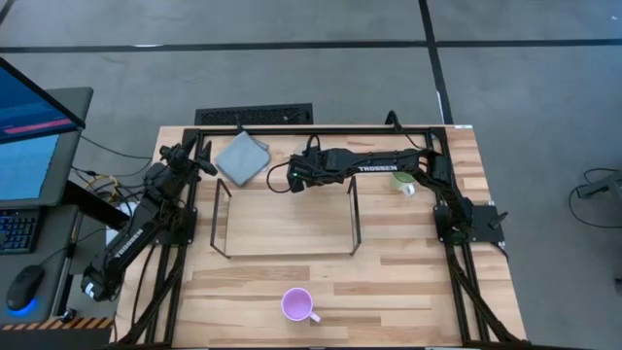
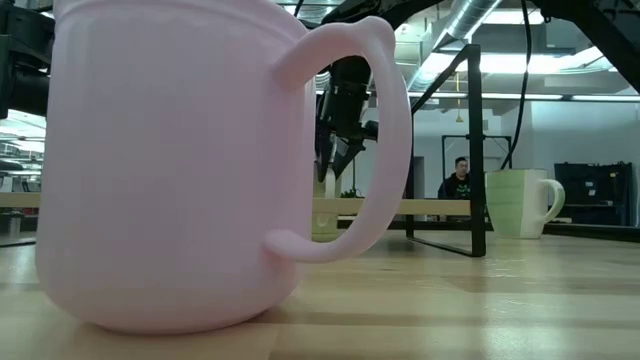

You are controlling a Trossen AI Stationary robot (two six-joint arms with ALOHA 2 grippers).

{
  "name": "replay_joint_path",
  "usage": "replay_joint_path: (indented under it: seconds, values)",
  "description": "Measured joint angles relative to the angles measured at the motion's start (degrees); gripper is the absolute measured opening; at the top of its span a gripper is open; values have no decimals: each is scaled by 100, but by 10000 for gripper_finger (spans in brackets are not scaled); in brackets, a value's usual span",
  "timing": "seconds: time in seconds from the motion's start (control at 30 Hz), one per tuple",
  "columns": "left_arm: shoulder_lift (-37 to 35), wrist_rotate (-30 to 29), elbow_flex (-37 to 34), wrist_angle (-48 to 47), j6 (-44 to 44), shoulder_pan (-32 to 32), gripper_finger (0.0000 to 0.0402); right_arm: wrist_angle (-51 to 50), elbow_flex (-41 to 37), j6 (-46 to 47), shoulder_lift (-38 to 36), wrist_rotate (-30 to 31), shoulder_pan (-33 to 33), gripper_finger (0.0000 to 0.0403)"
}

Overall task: Stack small to large cups/mugs on shelf
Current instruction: Put the light green mug on the shelf

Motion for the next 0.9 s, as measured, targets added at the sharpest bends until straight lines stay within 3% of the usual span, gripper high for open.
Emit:
replay_joint_path:
  seconds: [0.37, 0.9]
  values:
    - [1, 0, 0, 0, 0, 1, 254, 13, 0, -671, 0, -6, 0, 82]
    - [1, 0, 0, -2, 0, 0, 254, 24, 0, -565, 0, -24, 4, 70]
